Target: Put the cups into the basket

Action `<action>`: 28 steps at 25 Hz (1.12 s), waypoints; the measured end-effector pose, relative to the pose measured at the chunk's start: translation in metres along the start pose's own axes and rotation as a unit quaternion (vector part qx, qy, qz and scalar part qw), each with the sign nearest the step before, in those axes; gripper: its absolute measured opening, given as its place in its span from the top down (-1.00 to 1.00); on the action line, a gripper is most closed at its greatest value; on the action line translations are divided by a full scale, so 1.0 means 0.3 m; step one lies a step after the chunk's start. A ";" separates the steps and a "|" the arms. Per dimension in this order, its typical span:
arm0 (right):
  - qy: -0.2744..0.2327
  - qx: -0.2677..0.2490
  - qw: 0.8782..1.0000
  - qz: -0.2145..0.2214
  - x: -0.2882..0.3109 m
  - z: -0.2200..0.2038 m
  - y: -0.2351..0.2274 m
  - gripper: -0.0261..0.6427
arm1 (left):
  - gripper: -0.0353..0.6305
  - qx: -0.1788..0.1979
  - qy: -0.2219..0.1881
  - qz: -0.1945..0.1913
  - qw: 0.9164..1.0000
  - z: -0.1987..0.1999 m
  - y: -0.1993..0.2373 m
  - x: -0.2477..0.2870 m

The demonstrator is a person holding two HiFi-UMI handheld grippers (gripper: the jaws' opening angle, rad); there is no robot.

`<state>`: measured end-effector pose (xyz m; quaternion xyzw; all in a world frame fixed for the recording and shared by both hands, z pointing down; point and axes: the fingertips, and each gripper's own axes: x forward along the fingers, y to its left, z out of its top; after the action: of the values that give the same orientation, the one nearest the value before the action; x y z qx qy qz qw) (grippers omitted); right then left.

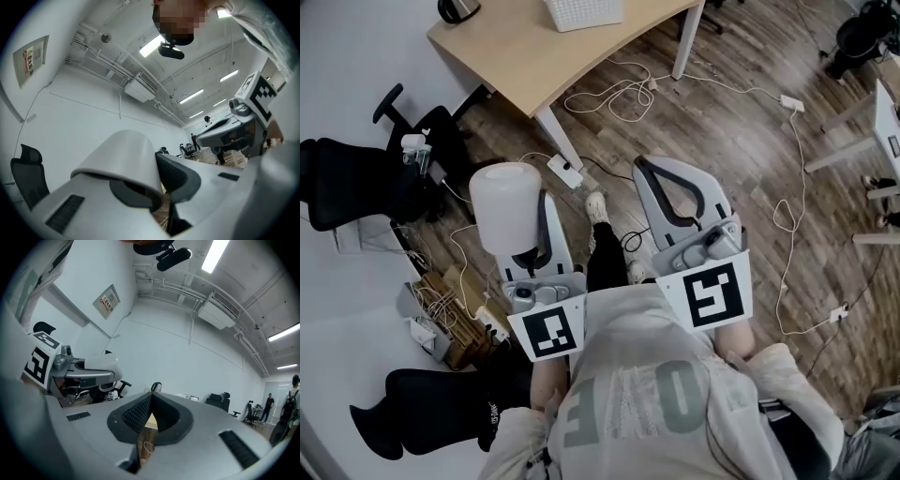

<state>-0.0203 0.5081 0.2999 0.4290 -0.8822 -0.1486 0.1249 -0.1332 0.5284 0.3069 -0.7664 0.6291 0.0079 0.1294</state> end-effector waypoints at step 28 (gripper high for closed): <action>0.056 -0.081 0.995 -0.016 1.046 -0.047 -0.493 0.93 | 0.75 -0.036 -0.042 -0.049 0.997 -0.189 0.411 1.123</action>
<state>-0.0974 0.1699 0.2875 0.4387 -0.8522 -0.1973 0.2058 -0.1906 0.1707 0.2796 -0.7993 0.5843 0.0562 0.1287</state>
